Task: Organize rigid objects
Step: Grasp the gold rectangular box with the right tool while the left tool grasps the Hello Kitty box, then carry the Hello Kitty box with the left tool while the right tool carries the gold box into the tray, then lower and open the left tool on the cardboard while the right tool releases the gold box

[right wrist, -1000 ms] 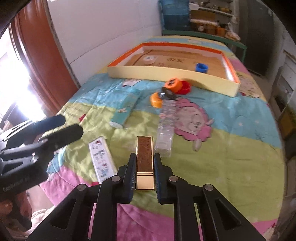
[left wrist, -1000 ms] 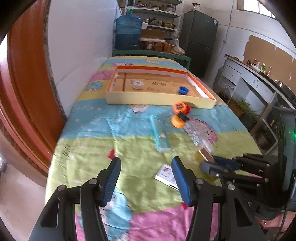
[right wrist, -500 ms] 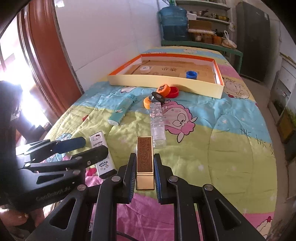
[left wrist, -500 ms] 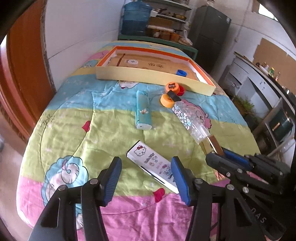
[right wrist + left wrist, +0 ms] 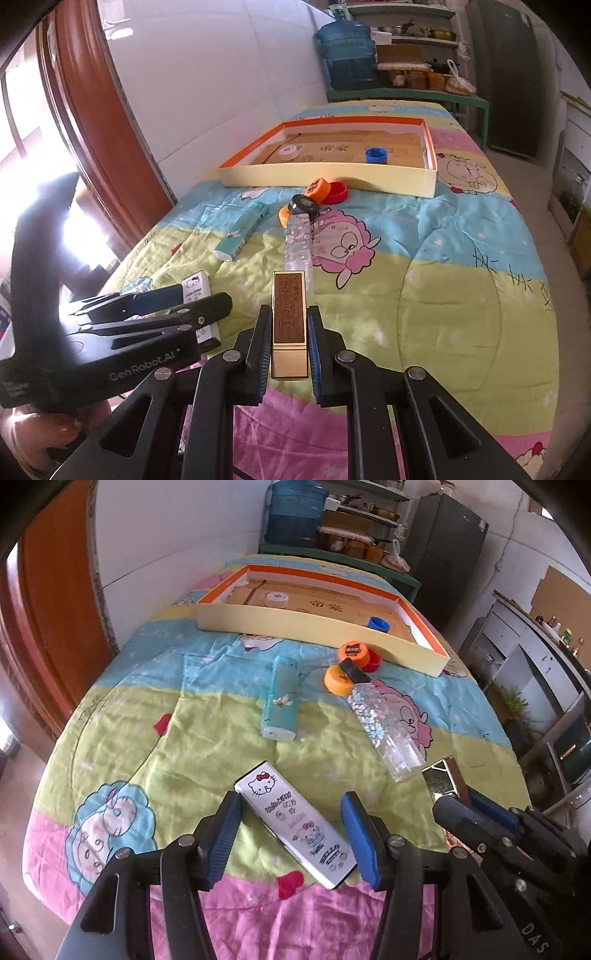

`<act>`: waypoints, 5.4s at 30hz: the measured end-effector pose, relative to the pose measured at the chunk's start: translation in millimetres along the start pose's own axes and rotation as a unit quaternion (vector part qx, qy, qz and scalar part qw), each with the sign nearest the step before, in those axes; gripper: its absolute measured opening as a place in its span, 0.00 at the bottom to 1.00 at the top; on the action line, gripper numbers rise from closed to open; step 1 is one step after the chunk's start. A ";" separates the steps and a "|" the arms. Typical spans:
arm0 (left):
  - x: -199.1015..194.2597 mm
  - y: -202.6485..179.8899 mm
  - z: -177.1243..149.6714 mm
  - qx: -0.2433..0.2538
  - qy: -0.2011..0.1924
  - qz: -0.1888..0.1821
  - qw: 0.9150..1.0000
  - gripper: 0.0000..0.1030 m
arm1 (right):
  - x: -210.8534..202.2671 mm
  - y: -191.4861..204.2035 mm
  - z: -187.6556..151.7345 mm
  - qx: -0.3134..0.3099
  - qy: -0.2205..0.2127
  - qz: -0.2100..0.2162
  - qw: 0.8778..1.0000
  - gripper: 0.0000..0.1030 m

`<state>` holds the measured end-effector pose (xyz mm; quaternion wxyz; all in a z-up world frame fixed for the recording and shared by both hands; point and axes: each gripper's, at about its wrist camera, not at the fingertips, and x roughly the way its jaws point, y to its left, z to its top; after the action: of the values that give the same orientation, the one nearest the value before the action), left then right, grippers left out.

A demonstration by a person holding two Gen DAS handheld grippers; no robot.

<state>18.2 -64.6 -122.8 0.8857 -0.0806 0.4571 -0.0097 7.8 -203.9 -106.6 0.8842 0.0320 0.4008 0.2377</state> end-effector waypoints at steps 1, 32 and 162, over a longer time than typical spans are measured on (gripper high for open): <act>-0.1 0.3 0.3 0.004 -0.002 -0.009 1.000 0.34 | -0.1 -1.0 0.4 0.001 -0.001 0.001 1.000 0.18; -23.3 3.8 29.8 0.052 -0.050 -0.039 0.997 0.24 | 8.1 0.1 34.1 -0.001 -0.015 0.008 1.000 0.18; 117.7 -6.6 250.8 0.070 -0.050 -0.070 0.994 0.57 | 146.8 -127.1 217.1 0.071 0.011 -0.123 0.990 0.42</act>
<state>290.6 -48.2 -74.1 0.9081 -0.0508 0.4037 -0.0992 298.1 -221.8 -92.9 0.8977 0.0425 0.4273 0.0983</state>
